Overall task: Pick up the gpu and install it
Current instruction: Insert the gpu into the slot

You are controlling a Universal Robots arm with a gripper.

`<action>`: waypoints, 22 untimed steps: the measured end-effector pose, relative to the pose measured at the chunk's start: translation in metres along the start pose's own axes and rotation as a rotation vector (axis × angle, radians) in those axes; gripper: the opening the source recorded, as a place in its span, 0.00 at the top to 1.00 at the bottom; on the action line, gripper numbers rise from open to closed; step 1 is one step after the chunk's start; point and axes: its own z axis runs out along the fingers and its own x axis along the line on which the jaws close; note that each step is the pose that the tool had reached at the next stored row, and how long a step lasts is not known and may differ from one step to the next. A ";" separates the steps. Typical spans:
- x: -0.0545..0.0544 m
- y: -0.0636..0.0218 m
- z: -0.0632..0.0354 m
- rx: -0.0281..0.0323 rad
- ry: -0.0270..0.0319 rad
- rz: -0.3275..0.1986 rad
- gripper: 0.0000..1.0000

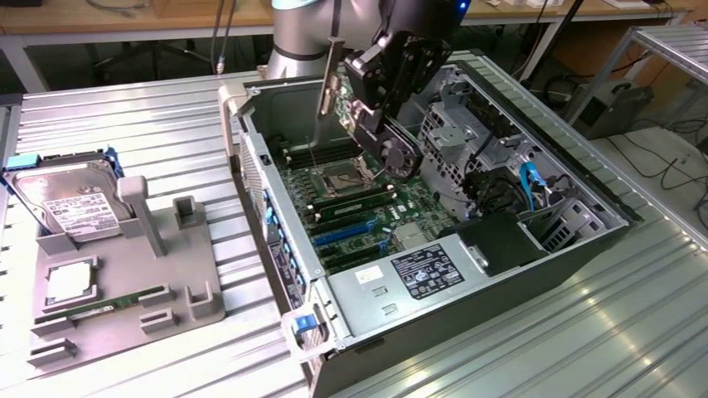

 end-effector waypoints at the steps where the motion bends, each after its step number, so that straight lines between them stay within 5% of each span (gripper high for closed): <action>1: 0.000 0.0000 0.0001 0.0011 0.0008 -0.022 0.74; 7: 0.000 -0.0001 0.0010 0.0089 0.0024 -0.156 0.74; 15: 0.000 -0.0002 0.0027 0.0233 -0.0024 -0.355 0.74; 17: 0.000 -0.0003 0.0039 0.0292 -0.0027 -0.450 0.74; 22: 0.000 -0.0003 0.0057 0.0330 0.0002 -0.542 0.74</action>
